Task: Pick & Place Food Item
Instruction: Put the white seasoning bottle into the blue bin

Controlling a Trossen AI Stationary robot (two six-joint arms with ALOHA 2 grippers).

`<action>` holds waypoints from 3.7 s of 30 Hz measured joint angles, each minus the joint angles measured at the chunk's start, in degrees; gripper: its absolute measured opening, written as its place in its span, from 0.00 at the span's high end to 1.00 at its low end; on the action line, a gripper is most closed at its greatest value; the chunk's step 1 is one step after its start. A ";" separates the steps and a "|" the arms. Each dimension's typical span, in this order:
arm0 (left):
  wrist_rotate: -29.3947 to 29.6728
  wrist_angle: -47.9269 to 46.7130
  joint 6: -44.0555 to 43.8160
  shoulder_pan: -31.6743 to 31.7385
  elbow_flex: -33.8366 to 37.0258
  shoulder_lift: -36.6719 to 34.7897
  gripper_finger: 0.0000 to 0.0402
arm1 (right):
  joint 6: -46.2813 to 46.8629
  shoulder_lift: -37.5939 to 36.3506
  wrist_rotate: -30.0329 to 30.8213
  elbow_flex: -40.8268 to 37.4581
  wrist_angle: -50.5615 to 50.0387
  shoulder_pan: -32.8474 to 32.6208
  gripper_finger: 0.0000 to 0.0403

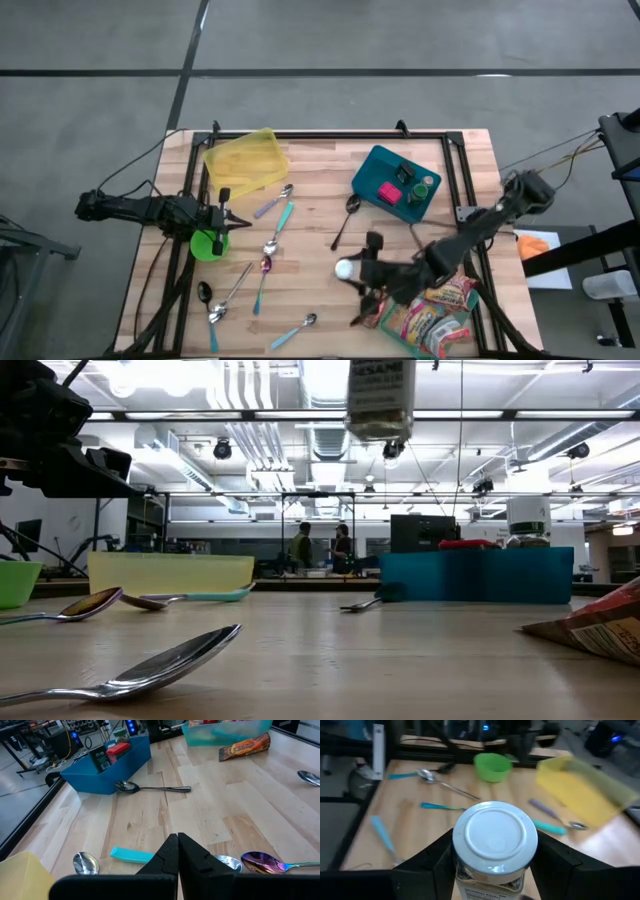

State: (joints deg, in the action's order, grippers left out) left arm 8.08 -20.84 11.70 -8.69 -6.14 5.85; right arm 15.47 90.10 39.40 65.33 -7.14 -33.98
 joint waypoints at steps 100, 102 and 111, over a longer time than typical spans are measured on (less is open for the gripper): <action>0.00 -0.06 0.00 0.00 0.01 0.00 1.00 | 5.26 -11.95 -17.93 -36.49 20.65 57.67 0.46; 0.00 -0.04 0.00 0.01 -0.01 0.00 1.00 | 5.26 -11.98 -17.99 -36.52 20.59 57.65 0.42; 0.00 -0.05 0.00 0.00 -0.02 0.00 1.00 | 5.66 -12.01 -17.99 -36.54 19.32 57.62 0.34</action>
State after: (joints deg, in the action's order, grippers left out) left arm 8.08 -20.89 11.70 -8.68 -6.15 5.85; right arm 21.13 78.10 21.41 28.80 12.19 23.64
